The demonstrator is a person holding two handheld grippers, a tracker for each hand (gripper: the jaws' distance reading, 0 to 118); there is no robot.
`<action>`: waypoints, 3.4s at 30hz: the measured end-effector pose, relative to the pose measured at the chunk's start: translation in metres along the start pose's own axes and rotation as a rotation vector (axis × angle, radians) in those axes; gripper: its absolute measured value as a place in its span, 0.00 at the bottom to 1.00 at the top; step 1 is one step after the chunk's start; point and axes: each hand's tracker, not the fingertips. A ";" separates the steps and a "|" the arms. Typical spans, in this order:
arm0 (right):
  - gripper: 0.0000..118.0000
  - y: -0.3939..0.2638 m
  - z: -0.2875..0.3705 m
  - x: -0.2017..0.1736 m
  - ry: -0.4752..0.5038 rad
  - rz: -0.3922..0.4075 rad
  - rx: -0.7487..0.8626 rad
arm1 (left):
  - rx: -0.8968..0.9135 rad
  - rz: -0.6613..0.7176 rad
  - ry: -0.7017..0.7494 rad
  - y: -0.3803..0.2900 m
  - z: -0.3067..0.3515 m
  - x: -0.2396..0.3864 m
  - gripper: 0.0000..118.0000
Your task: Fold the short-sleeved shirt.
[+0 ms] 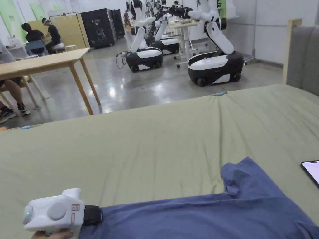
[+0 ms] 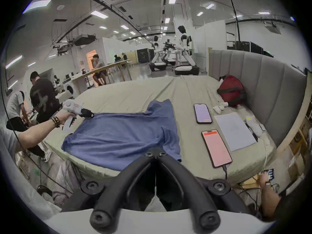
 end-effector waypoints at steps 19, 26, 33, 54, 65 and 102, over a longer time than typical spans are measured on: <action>0.01 0.098 -0.222 0.019 -0.027 0.233 -0.130 | 0.309 -0.171 -0.129 -0.031 0.123 0.029 0.02; 0.42 0.104 -0.359 0.046 -0.102 0.131 -0.369 | 0.282 -0.138 -0.173 -0.043 0.134 0.042 0.02; 0.37 0.100 -0.395 0.036 -0.121 0.208 -0.462 | 0.249 -0.136 -0.175 -0.042 0.131 0.045 0.02; 0.02 0.058 -0.111 0.013 0.153 0.246 -0.075 | 0.404 -0.137 -0.223 -0.180 0.270 -0.005 0.02; 0.02 -0.050 -0.165 0.039 0.059 0.196 -0.349 | 0.226 0.061 -0.252 -0.277 0.190 -0.010 0.02; 0.01 -0.001 0.022 -0.050 0.243 0.090 0.152 | 0.362 0.643 -0.681 -0.293 0.217 -0.079 0.92</action>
